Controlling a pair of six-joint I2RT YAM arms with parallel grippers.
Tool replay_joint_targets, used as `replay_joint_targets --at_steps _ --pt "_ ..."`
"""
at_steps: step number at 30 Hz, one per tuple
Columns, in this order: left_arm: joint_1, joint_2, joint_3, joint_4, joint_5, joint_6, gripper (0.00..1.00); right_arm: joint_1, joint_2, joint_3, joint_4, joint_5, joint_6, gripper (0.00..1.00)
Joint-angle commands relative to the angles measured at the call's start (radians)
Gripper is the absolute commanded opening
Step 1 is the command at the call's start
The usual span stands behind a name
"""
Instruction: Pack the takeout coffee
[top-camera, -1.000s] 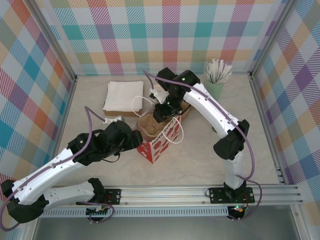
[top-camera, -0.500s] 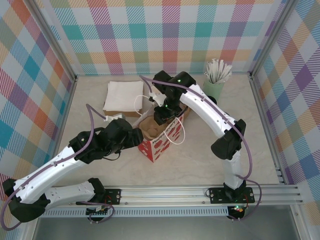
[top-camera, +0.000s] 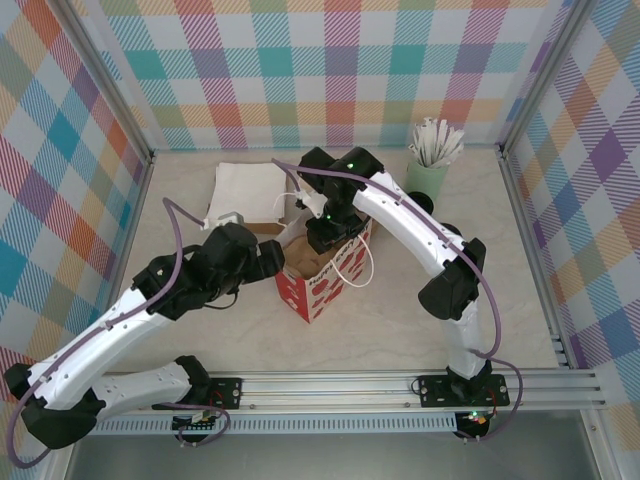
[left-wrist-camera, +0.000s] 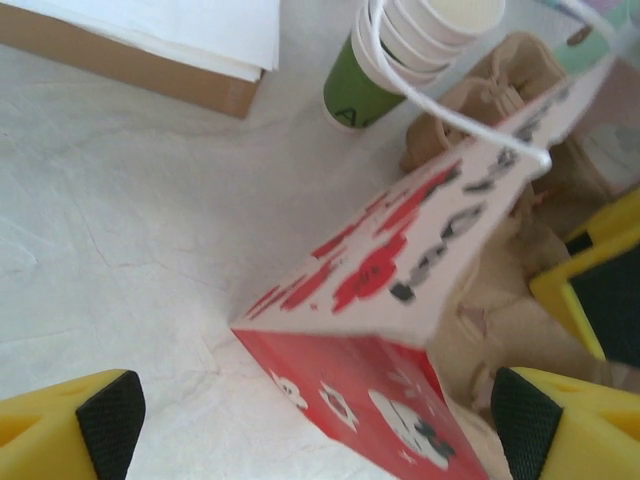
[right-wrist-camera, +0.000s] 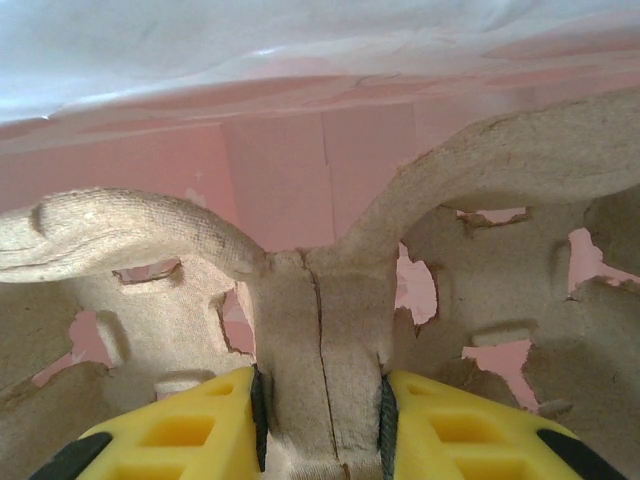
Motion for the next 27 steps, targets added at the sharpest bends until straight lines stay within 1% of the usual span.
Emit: replay_joint_targets --at_steps 1,5,9,12,17,22,27 --pt "0.07 0.007 0.022 0.064 0.068 0.063 0.92 0.011 0.009 0.021 -0.016 0.012 -0.005 0.34" --pt "0.134 0.033 0.019 0.125 0.194 0.119 0.94 0.013 0.004 0.021 -0.01 0.009 -0.005 0.34" --pt "0.145 0.077 0.033 0.159 0.268 0.184 0.95 0.013 0.002 0.02 -0.009 0.002 -0.003 0.34" --pt "0.147 0.121 0.057 0.136 0.253 0.217 0.96 0.014 -0.001 0.02 -0.005 0.001 -0.002 0.34" --pt "0.177 0.174 0.092 0.087 0.158 0.23 0.93 0.015 -0.01 0.017 -0.009 0.002 -0.005 0.33" --pt "0.224 0.205 0.104 0.105 0.15 0.231 0.92 0.021 -0.038 -0.024 0.008 0.005 -0.008 0.33" --pt "0.25 0.23 0.112 0.109 0.152 0.232 0.91 0.025 -0.054 -0.059 0.013 0.01 -0.008 0.33"
